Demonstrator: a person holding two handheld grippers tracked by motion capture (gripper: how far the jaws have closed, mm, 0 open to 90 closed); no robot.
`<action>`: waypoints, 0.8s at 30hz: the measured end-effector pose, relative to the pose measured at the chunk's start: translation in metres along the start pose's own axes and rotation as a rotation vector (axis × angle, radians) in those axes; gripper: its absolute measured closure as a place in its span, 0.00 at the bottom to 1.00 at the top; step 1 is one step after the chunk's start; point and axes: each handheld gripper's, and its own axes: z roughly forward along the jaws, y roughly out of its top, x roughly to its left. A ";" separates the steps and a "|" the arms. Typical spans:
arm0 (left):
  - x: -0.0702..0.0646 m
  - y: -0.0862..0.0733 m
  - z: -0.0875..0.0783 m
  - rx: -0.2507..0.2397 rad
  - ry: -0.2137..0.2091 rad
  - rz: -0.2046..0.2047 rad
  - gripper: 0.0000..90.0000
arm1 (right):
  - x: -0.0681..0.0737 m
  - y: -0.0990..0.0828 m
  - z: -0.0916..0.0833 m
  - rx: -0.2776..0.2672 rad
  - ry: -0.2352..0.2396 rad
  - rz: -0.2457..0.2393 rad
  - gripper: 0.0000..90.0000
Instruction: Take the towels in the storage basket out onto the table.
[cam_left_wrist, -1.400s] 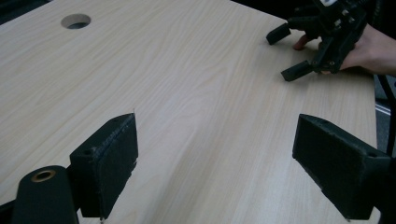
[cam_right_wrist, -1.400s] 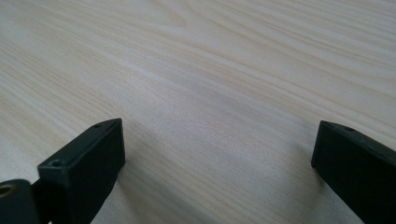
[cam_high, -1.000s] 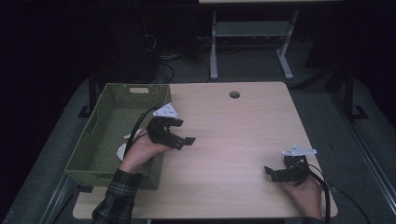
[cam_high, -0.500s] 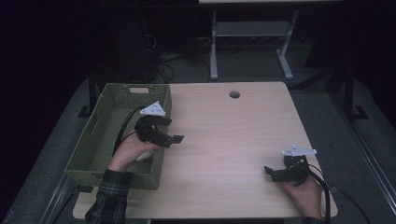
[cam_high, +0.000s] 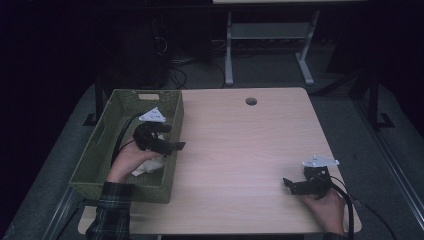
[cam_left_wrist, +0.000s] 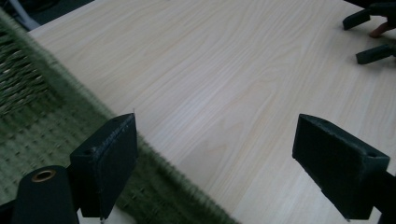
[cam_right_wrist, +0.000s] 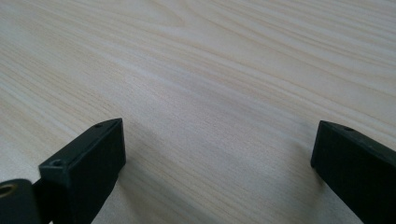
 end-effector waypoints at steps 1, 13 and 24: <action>0.002 -0.001 -0.002 0.003 0.005 -0.005 0.15 | 0.000 0.000 0.000 0.000 0.000 0.000 0.03; 0.032 -0.024 -0.023 0.011 0.098 -0.077 0.15 | 0.000 0.000 0.000 -0.002 -0.003 0.010 0.04; 0.055 -0.049 -0.023 0.074 0.185 -0.140 0.15 | 0.000 0.000 0.000 -0.002 -0.004 0.008 0.04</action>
